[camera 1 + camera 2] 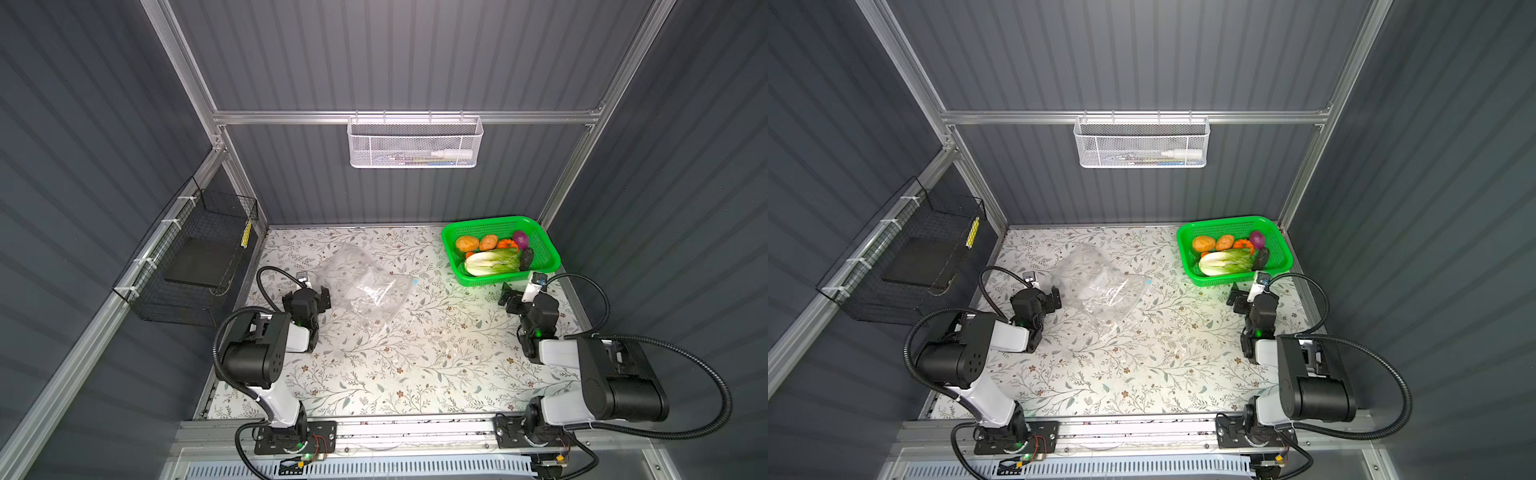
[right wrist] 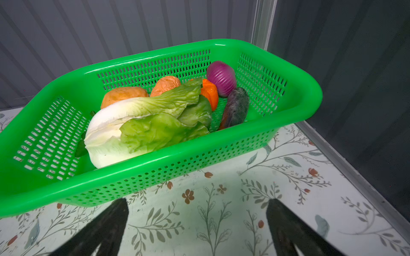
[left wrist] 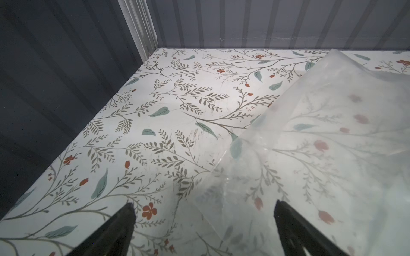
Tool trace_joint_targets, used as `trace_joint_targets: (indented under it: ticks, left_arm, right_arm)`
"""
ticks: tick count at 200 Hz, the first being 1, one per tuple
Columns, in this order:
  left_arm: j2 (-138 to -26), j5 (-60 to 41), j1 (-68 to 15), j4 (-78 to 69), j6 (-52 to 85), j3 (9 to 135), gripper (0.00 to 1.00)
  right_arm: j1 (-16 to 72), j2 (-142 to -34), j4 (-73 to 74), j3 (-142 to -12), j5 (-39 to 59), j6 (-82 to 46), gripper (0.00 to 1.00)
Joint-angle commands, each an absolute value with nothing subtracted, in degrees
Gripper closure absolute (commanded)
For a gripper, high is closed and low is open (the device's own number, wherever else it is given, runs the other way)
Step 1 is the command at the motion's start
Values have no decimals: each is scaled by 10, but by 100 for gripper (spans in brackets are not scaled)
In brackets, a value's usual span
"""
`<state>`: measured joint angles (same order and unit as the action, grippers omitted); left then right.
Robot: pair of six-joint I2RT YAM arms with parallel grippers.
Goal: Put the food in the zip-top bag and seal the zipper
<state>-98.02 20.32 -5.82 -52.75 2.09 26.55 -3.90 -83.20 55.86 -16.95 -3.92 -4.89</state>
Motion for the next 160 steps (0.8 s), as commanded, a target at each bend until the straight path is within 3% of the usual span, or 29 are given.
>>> trace_joint_targets:
  ticks: [1,160]
  left_arm:
    - [-985,209,-55,-536,14,264,1]
    - [-962,230,-55,-516,24,266,1]
  right_arm:
    - [-35,-834,565,-180,-34,-43,1]
    - [-35,-817,572,-172,-26,-40,1]
